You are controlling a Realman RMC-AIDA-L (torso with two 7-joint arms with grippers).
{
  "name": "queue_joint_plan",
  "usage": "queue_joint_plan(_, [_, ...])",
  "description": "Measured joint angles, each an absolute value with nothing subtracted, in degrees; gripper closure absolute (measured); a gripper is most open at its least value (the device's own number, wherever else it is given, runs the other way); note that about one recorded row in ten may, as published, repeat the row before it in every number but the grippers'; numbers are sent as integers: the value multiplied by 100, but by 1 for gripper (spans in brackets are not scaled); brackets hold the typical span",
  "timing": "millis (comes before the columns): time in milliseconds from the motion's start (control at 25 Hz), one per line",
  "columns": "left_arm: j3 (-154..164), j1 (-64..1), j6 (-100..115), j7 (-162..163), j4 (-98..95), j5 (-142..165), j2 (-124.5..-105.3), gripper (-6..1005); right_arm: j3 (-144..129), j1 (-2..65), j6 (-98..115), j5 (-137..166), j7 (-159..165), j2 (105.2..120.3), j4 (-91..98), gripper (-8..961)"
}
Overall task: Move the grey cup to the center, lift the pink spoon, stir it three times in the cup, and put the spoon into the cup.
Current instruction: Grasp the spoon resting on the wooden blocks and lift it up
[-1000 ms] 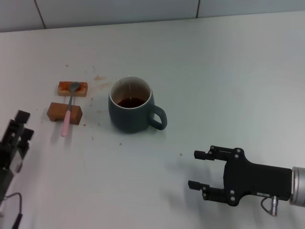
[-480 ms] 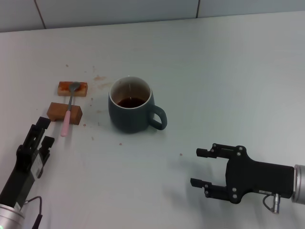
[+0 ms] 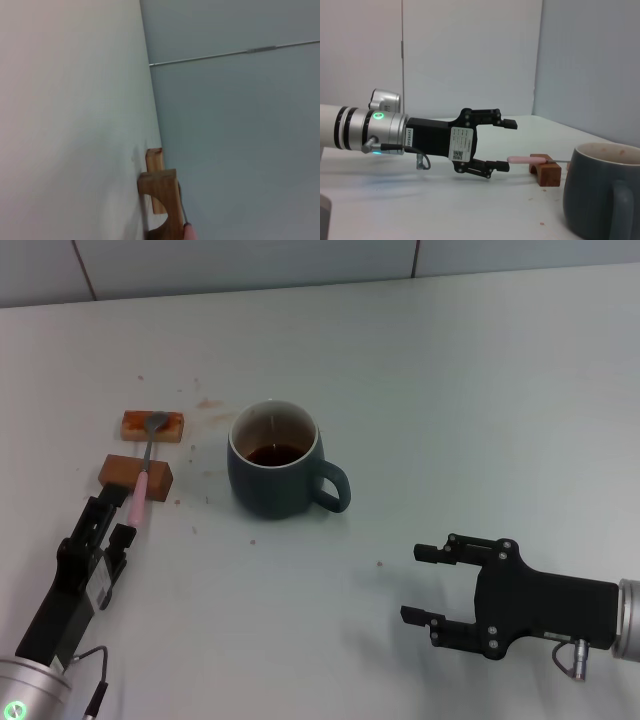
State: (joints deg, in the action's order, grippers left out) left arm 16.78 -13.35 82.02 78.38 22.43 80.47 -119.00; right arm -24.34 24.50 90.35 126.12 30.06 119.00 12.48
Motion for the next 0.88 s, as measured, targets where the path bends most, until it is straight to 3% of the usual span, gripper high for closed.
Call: queue_joint_plan(880, [1435,-1734,7742,7884,2312,8053,-11909,264,-2411,2530,9031,12612,3006,11900,1259,287])
